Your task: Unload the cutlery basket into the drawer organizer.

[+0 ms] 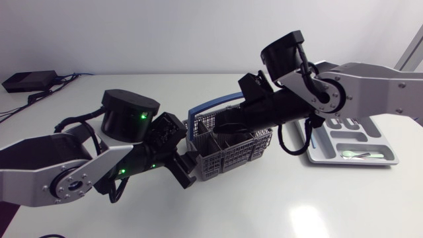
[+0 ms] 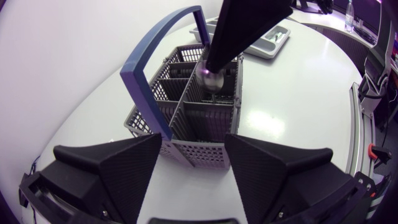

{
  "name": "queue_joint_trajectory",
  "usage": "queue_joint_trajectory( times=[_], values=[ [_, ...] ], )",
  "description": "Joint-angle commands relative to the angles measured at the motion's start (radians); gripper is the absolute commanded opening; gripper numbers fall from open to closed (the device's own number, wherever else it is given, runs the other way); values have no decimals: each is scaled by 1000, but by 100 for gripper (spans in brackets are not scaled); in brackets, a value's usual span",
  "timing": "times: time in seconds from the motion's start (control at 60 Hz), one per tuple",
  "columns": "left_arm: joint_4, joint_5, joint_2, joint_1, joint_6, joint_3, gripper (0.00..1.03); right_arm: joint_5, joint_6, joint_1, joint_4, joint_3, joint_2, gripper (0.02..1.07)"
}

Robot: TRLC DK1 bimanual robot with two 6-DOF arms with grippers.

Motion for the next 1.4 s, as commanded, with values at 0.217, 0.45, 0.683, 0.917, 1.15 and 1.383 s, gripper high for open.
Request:
queue_joint_trajectory(
  times=[0.217, 0.45, 0.683, 0.917, 1.15, 1.383],
  values=[
    [-24, 9, -33, 11, -14, -27, 71, -134, -20, -80, -128, 57, -117, 8],
    [-35, 9, -47, 17, -12, -29, 71, -377, -21, -313, -288, 126, -226, 8],
    [-47, 9, -55, 29, -9, -29, 71, -450, -179, -626, -434, 123, -254, 8],
    [-63, 7, -70, 40, 3, -32, 71, -206, -425, -789, -487, 72, -180, 8],
    [-76, 9, -75, 49, 3, -31, 71, 87, -623, -924, -398, 41, -68, 8],
    [-84, 9, -75, 61, 3, -27, 71, 255, -719, -1017, -225, 14, 73, 8]
  ],
)
